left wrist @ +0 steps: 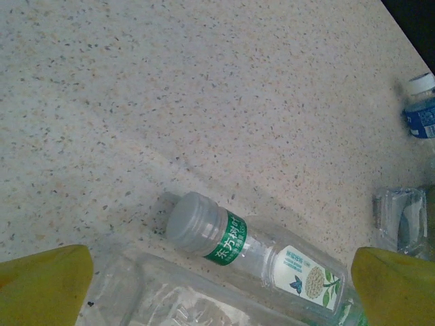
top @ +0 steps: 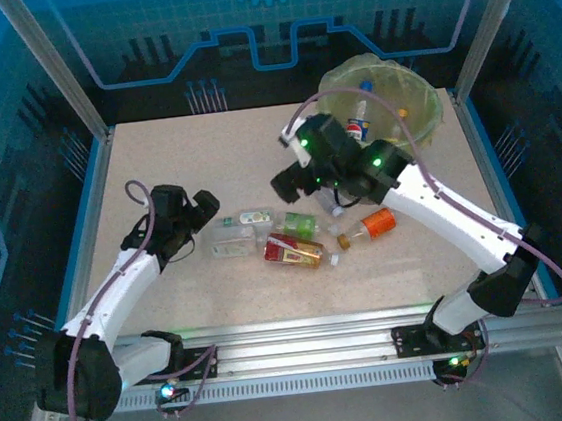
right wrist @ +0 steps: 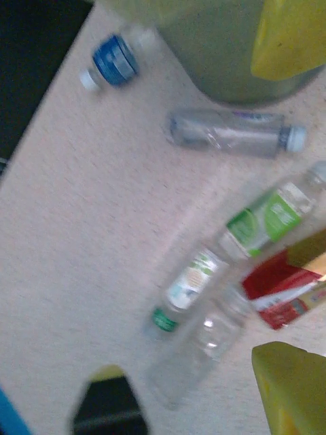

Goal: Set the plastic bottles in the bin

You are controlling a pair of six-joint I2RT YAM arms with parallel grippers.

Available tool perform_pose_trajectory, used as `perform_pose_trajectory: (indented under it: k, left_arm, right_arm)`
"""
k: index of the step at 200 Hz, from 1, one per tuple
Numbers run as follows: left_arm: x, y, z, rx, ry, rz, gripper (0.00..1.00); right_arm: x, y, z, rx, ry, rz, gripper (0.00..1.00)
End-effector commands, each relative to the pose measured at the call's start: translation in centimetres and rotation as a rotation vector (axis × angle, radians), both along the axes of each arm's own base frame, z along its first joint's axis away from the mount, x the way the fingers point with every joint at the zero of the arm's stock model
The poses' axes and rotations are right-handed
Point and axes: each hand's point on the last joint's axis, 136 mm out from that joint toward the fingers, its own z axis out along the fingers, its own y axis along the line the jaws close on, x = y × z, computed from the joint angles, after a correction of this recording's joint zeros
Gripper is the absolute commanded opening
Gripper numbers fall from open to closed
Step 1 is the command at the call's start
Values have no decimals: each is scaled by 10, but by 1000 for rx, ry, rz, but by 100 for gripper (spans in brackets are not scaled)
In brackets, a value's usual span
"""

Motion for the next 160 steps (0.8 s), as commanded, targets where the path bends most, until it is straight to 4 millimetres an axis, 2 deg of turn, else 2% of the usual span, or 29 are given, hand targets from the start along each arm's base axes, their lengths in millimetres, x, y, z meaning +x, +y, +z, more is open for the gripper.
perform_pose_trajectory:
  k: [1,29,55,97,160]
  left_arm:
    - [-5,3,2,-31,0,18,99]
    - [-4,7,4,-17,-5,21,99]
    - [-3,12,6,-6,-11,34,99]
    - [-4,19,11,11,-22,47,99]
    - [-6,26,14,15,-30,69,99]
  right_arm:
    - [-33,5,-57,-163,119,99,100]
    - [-61,8,-115,-366,194,174,100]
    - [-74,11,-150,-502,222,221,100]
    - [-84,29,-182,-521,278,313,97]
    - [-76,33,-214,-575,319,326,95]
